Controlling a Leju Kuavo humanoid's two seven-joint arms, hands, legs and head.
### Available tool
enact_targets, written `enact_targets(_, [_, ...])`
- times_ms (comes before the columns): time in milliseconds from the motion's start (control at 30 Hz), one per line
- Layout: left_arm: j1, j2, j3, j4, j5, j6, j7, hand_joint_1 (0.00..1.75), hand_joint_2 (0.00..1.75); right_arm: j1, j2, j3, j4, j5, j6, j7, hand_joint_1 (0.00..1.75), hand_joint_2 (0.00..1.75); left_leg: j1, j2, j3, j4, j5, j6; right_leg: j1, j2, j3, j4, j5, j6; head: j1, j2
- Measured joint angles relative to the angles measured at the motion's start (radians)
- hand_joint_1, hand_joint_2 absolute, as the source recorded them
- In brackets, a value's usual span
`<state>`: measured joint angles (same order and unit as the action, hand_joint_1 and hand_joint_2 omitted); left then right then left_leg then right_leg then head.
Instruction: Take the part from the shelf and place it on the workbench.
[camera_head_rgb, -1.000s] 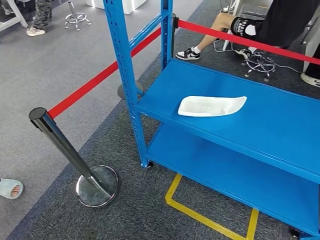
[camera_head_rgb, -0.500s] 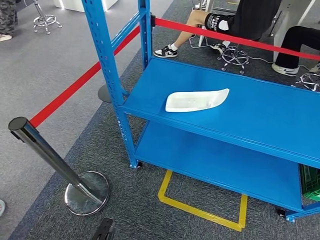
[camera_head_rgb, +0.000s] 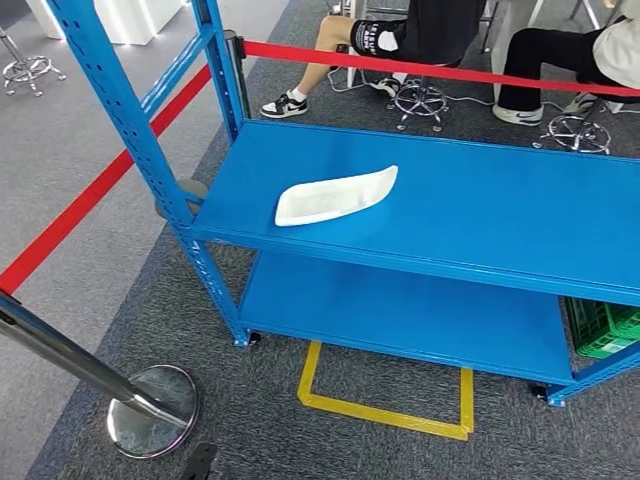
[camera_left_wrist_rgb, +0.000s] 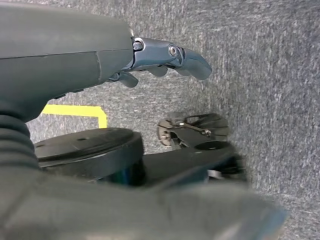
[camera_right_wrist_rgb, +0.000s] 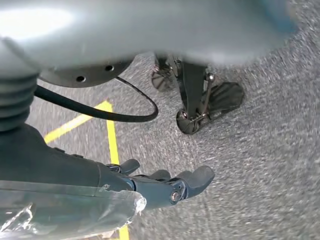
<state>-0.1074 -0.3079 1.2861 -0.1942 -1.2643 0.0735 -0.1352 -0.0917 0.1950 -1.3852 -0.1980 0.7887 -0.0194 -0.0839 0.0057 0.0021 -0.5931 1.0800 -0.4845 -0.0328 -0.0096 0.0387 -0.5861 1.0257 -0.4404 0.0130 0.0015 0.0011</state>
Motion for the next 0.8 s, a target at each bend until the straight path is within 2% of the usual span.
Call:
enact_targets(33, [-0.001, 0.000, 0.000, 0.000, 0.000, 0.000, 0.000, 0.00, 1.75, -0.001, 0.000, -0.010, 0.000, -0.003, 0.000, 0.000, 0.00, 1.75, 0.001, -0.004, 0.021, -0.049, 0.018, 0.003, 0.002, 0.003, -0.001, 0.001, -0.001, 0.005, 0.000, 0.000])
enact_targets(67, [-0.001, 0.000, 0.001, 0.000, 0.000, 0.000, 0.000, 0.00, 1.75, -0.002, 0.000, -0.019, 0.000, -0.004, -0.001, 0.000, 0.00, 1.75, 0.002, -0.008, 0.032, -0.078, 0.025, 0.004, 0.005, 0.004, -0.003, 0.003, -0.002, 0.004, -0.001, 0.000])
enact_targets(167, [0.002, -0.001, 0.002, 0.000, 0.000, 0.000, 0.001, 0.00, 1.75, -0.003, 0.000, -0.039, 0.000, -0.006, -0.001, 0.001, 0.00, 1.75, 0.002, -0.010, 0.034, -0.089, 0.026, 0.008, 0.007, 0.004, -0.003, -0.002, -0.001, -0.008, 0.000, 0.000])
enact_targets(267, [0.002, -0.001, 0.004, 0.000, 0.000, 0.000, 0.001, 0.00, 1.75, -0.006, 0.000, -0.050, 0.000, -0.006, -0.001, 0.001, 0.00, 1.75, 0.000, -0.010, 0.034, -0.089, 0.026, 0.016, 0.006, 0.004, 0.002, -0.013, 0.005, 0.002, 0.000, 0.000])
enact_targets(400, [0.002, -0.001, 0.006, 0.000, 0.000, 0.001, 0.013, 0.00, 1.75, -0.008, 0.000, -0.066, 0.000, -0.030, 0.003, 0.015, 0.00, 1.75, -0.001, -0.010, 0.034, -0.089, 0.027, 0.021, 0.005, 0.004, 0.006, -0.020, 0.010, 0.017, -0.001, 0.000])
enact_targets(600, [0.002, 0.003, 0.009, 0.000, 0.002, 0.016, 0.049, 0.00, 1.75, -0.013, 0.000, -0.124, 0.000, -0.259, 0.077, 0.084, 0.00, 1.75, -0.002, -0.010, 0.034, -0.089, 0.028, 0.023, 0.004, 0.004, 0.005, -0.020, 0.012, 0.025, -0.001, 0.000])
enact_targets(733, [0.002, 0.005, 0.011, 0.000, 0.002, 0.015, 0.062, 0.00, 1.75, -0.014, 0.000, -0.139, 0.000, -0.281, 0.097, 0.100, 0.00, 0.00, 0.000, -0.010, 0.034, -0.089, 0.029, 0.023, 0.005, 0.004, 0.004, -0.019, 0.012, 0.025, -0.001, 0.000])
enact_targets(800, [0.002, 0.006, 0.012, 0.000, 0.007, 0.009, 0.067, 0.00, 1.75, -0.014, 0.000, -0.142, 0.000, -0.286, 0.100, 0.105, 0.00, 0.00, 0.000, -0.010, 0.034, -0.089, 0.030, 0.022, 0.006, 0.004, 0.004, -0.018, 0.012, 0.025, -0.001, 0.000])
